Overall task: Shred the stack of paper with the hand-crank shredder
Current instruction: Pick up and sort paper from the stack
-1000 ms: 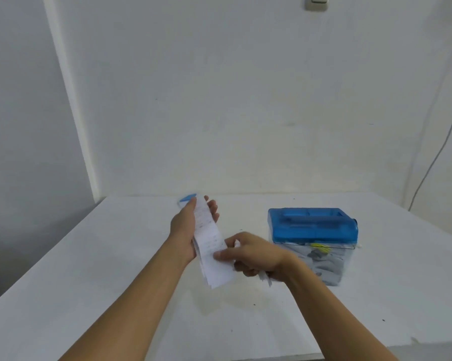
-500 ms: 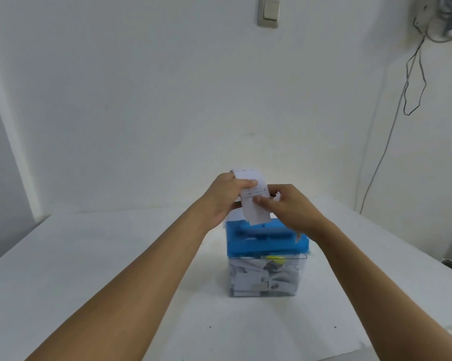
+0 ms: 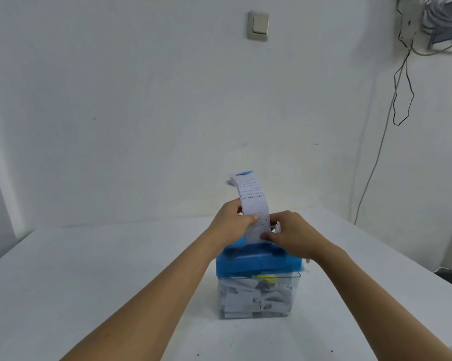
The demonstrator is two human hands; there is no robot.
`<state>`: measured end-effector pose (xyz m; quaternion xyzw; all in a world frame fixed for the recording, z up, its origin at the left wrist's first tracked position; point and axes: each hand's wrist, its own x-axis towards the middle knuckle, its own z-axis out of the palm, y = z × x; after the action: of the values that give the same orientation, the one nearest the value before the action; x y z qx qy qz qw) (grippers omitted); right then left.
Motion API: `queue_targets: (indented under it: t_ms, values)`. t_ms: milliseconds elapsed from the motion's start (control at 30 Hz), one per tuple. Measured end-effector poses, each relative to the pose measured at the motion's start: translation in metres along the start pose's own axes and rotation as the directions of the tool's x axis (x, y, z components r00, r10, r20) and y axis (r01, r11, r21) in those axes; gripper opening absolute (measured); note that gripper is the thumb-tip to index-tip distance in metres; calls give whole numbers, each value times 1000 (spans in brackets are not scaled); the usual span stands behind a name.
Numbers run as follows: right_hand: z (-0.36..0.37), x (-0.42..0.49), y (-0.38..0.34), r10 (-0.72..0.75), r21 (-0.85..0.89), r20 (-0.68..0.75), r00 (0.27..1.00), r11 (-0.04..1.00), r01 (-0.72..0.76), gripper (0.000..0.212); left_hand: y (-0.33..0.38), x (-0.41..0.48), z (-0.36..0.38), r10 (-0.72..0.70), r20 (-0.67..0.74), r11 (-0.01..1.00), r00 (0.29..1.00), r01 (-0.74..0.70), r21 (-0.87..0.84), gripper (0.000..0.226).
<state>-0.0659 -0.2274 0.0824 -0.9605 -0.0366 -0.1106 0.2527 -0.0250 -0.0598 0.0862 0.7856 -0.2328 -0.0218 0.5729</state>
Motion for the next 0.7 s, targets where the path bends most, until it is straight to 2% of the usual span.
queue_targets:
  t_ms: [133,200,367,533,700]
  values:
    - [1,1,2,-11,-17,12,1000,1000,11,24,-13,-5,-4,-14,77,971,997,-5,239,38]
    - [1,2,3,-12,-43,24,1000,999,13,23,-19,-7,-4,-18,95,955,995,-11,297,38]
    - [2,1,6,14,-108,60,998,994,-8,31,-26,-13,2,15,77,941,997,-40,335,34]
    - [3,2,9,26,-110,86,996,994,-17,27,-32,-16,4,47,41,926,998,-59,373,33]
    - [6,2,9,44,-181,100,994,983,-25,13,-31,-9,9,-55,46,921,997,33,388,40]
